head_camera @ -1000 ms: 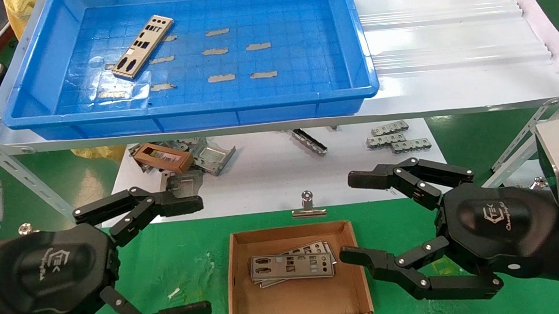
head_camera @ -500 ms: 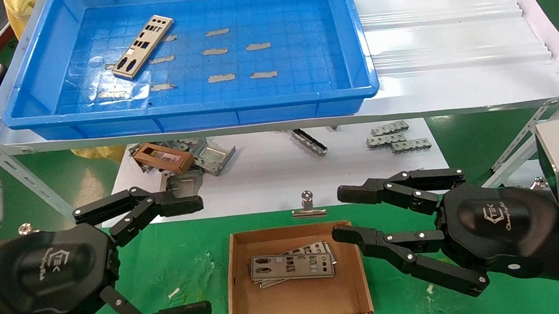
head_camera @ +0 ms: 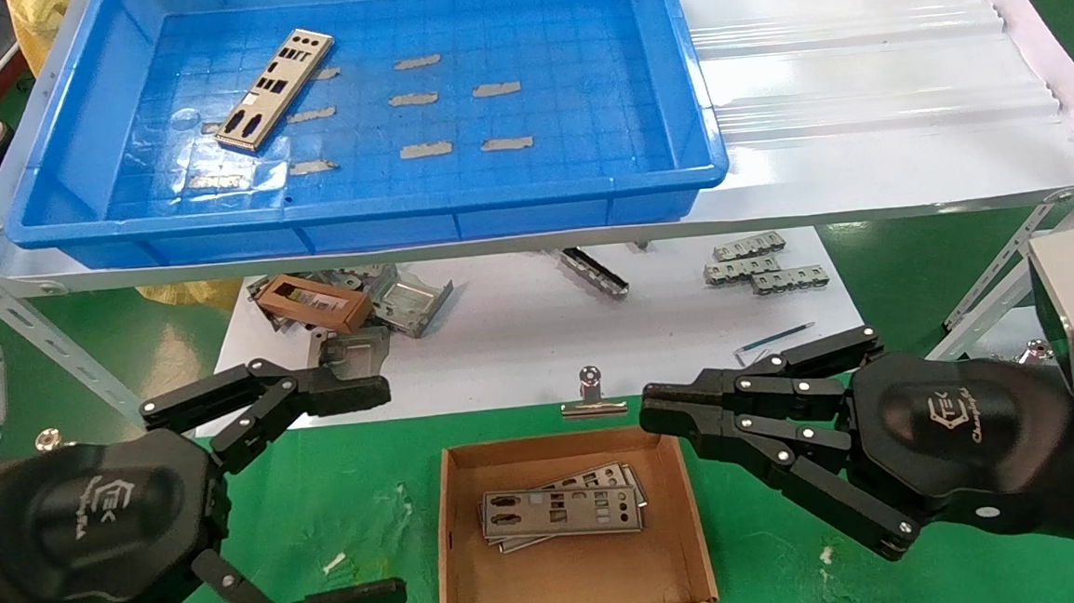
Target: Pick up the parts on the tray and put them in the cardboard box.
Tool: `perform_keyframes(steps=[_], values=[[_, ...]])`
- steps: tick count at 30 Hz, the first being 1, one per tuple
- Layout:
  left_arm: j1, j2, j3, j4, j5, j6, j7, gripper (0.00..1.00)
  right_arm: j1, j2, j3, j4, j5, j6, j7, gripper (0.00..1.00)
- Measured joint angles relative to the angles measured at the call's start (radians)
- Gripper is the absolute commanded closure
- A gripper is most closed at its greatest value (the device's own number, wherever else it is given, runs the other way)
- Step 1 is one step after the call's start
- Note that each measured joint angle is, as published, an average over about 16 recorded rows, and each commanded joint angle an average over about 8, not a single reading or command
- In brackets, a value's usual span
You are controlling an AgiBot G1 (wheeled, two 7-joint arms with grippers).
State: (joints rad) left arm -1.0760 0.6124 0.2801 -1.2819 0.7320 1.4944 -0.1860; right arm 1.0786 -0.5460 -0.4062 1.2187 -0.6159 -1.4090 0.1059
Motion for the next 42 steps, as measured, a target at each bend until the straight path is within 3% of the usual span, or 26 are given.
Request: perform_keyframes(steps=[9,16,27,35,37,42], values=[[-0.062,0.021,-0.001,0.016,0.029,-0.056,-0.017,0.0,0.0,0.0,0.0,0.0,0.0,0.0,0.0,1.0],[-0.236,0.096,0.038,0.121,0.145,-0.157,-0.054,0.0,0.0,0.0,0.0,0.0,0.0,0.0,0.0,1.0],[-0.63,0.317,0.176,0.571,0.451,-0.32,-0.032,0.0,0.0,0.0,0.0,0.0,0.0,0.0,0.0,1.0],[-0.803,0.461,0.233,0.925,0.588,-0.484,0.055,0.0,0.0,0.0,0.0,0.0,0.0,0.0,0.0,1.0],[-0.826,0.487,0.239,0.989,0.604,-0.526,0.074,0.0,0.0,0.0,0.0,0.0,0.0,0.0,0.0,0.91],[-0.858,0.534,0.241,1.109,0.62,-0.611,0.101,0.0,0.0,0.0,0.0,0.0,0.0,0.0,0.0,0.28]])
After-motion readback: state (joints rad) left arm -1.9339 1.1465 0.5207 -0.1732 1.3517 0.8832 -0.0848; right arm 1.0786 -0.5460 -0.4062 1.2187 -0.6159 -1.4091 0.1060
